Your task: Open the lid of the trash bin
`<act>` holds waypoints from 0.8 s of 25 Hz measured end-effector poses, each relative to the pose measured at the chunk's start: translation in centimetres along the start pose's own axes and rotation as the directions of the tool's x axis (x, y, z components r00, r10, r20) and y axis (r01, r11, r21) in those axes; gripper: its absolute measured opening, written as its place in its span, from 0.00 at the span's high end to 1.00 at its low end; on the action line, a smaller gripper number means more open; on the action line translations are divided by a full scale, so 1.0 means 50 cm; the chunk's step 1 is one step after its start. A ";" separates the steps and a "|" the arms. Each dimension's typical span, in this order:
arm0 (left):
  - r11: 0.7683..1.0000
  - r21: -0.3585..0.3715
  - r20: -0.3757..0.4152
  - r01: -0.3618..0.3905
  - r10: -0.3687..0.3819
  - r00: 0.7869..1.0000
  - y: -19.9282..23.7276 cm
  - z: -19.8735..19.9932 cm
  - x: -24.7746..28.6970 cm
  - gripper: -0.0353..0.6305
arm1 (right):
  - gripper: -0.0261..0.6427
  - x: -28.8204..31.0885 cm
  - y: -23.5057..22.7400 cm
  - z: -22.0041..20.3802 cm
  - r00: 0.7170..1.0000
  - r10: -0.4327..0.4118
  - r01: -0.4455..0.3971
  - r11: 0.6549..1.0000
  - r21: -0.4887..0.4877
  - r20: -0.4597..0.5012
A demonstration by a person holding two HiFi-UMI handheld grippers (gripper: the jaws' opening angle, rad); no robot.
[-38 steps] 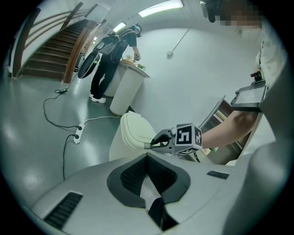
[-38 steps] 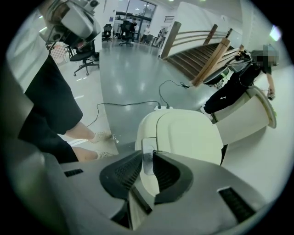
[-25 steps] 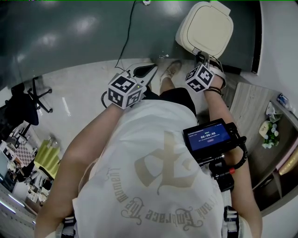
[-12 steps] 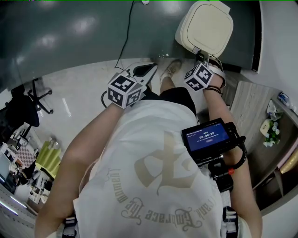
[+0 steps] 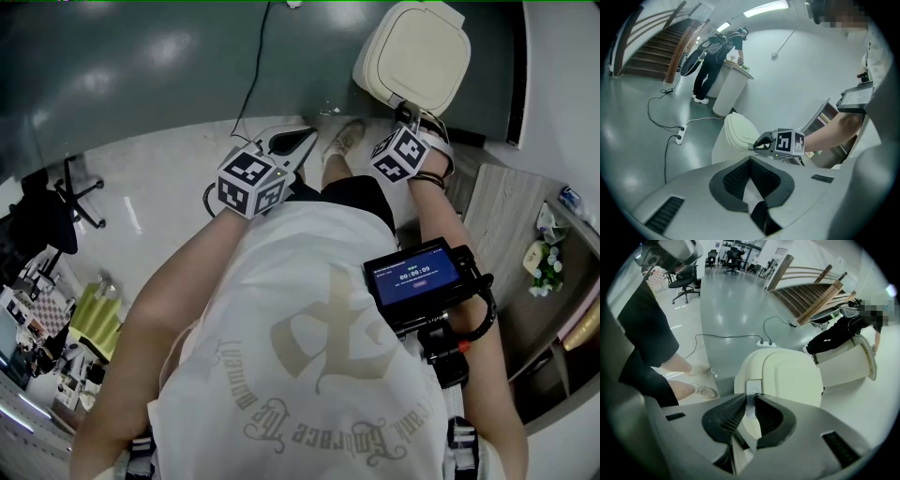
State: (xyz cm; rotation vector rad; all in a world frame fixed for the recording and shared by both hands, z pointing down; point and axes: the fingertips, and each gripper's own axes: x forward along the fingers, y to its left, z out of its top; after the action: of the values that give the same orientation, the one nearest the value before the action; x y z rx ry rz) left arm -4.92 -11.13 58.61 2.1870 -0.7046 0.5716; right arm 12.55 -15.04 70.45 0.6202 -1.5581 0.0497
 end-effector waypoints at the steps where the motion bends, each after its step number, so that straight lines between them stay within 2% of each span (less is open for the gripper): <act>1: 1.000 -0.001 0.000 -0.001 0.001 1.000 0.000 -0.001 0.000 0.93 | 0.86 0.000 0.000 0.000 1.000 0.001 -0.001 1.000 0.000 -0.002; 20: 1.000 -0.006 0.004 0.000 0.000 1.000 -0.004 -0.011 0.005 0.93 | 0.87 0.009 0.012 -0.018 0.999 0.028 -0.029 0.999 -0.031 -0.039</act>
State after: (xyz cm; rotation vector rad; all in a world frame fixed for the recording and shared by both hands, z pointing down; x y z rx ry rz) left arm -4.71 -10.70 59.00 2.1829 -0.7075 0.5652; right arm 13.13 -14.35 71.16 0.5686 -1.5278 0.0580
